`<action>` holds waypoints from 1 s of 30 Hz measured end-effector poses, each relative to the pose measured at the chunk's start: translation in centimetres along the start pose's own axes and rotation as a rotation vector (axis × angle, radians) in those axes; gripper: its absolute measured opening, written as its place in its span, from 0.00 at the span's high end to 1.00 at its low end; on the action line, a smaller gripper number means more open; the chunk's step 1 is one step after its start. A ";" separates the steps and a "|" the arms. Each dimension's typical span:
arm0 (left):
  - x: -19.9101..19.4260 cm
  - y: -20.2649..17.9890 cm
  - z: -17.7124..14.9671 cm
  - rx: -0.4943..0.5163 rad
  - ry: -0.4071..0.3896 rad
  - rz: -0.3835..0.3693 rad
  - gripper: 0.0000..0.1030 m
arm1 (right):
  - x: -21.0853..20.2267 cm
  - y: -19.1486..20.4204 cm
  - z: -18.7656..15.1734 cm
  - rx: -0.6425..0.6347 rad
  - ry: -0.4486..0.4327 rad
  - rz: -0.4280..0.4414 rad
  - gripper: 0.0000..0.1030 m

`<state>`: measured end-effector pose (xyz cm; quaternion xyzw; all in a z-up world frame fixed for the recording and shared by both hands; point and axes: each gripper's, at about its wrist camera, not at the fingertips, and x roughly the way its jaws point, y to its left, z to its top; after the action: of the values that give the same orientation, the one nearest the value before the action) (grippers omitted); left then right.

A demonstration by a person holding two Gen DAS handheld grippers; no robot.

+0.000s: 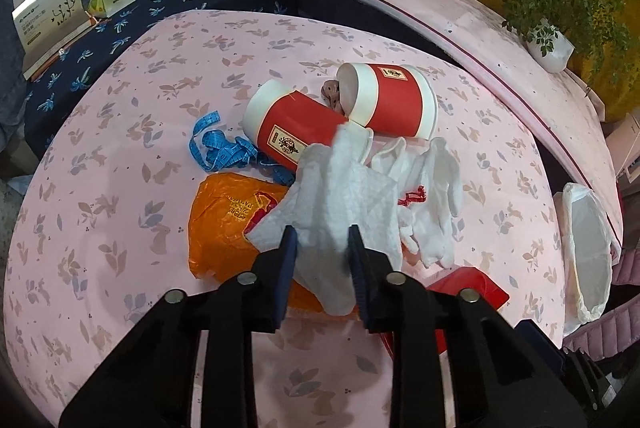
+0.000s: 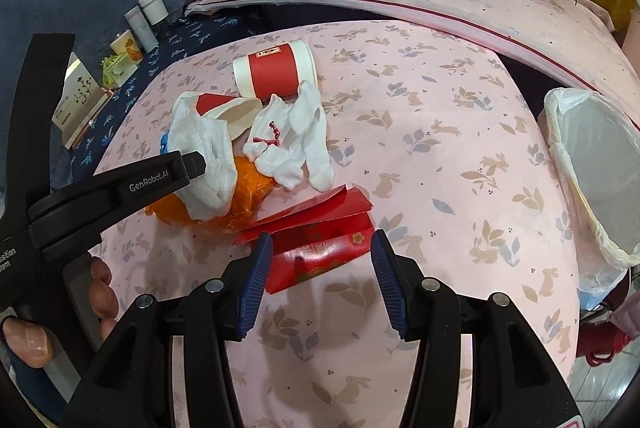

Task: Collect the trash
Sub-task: 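Grasp the white tissue with the left gripper while the right grasps the red box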

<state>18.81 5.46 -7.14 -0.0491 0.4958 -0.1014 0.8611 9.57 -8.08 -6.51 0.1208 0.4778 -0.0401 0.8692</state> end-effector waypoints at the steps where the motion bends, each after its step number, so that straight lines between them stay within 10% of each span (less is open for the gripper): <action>1: 0.0 0.0 0.0 0.003 0.000 -0.011 0.89 | 0.1 0.0 0.0 0.003 0.001 0.001 0.52; 20: -3.5 1.5 -0.5 0.008 -0.058 -0.058 0.95 | 3.0 0.4 1.7 0.095 0.043 0.056 0.52; 25: -3.8 1.6 -0.5 0.005 -0.061 -0.056 0.95 | 4.3 0.3 1.6 0.091 0.077 0.065 0.85; 30: -4.2 1.3 -0.5 0.005 -0.069 -0.061 0.95 | 3.7 -0.1 1.6 0.091 0.056 0.073 0.94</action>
<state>16.45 7.68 -4.09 -0.0653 0.4636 -0.1269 0.8745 12.81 -8.37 -8.80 0.1787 0.4946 -0.0266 0.8501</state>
